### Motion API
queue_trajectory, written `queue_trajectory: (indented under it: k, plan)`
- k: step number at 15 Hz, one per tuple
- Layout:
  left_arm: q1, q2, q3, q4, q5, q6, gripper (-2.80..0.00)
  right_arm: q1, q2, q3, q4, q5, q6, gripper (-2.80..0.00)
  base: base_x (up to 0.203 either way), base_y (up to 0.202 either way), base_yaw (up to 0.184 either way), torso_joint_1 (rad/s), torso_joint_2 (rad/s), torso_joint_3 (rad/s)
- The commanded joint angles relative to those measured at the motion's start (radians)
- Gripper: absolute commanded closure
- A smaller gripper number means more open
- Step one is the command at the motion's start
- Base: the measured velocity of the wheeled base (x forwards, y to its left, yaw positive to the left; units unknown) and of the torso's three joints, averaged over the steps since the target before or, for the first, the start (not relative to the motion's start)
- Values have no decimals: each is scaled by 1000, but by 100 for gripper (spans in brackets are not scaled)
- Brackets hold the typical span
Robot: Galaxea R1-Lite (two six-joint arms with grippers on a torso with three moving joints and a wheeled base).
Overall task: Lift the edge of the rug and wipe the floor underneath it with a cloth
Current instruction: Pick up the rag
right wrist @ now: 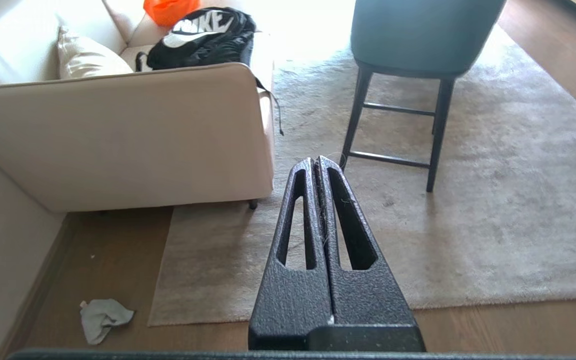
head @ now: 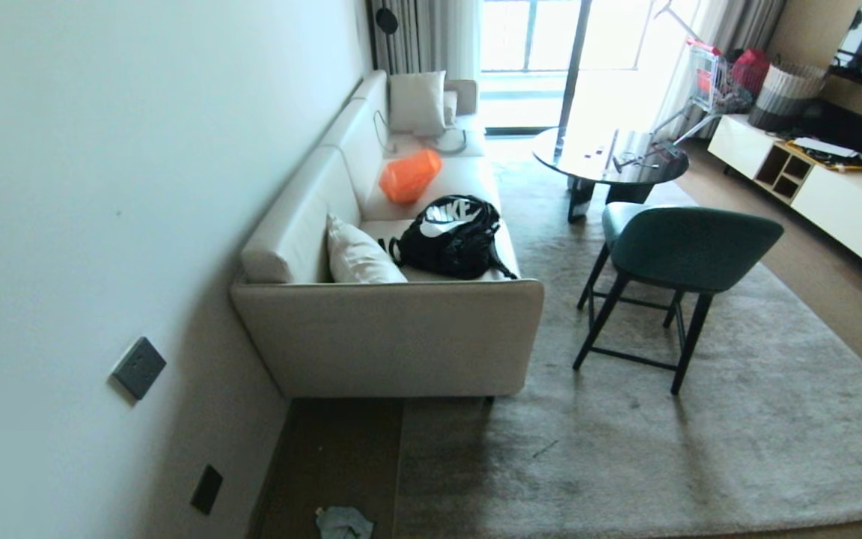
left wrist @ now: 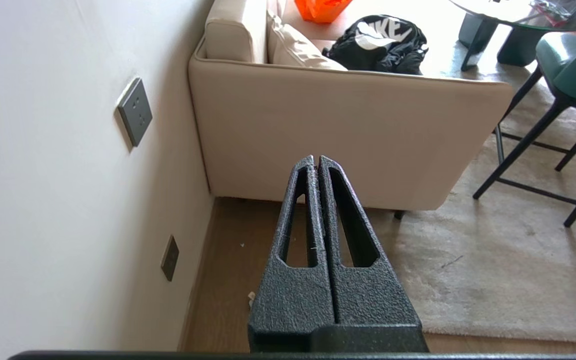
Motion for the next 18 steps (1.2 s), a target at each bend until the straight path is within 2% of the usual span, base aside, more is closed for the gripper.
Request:
queue_trajectory:
  k: [1, 13, 18]
  plan:
    - [0, 0, 0, 0, 0, -1, 0, 1, 1, 0, -2, -16, 17, 0, 0, 0, 0, -134, 335, 189]
    - [0, 0, 0, 0, 0, -1, 0, 1, 1, 0, -2, -17, 20, 0, 0, 0, 0, -135, 348, 209]
    - [0, 0, 0, 0, 0, -1, 0, 1, 1, 0, -2, -17, 20, 0, 0, 0, 0, -176, 505, 322]
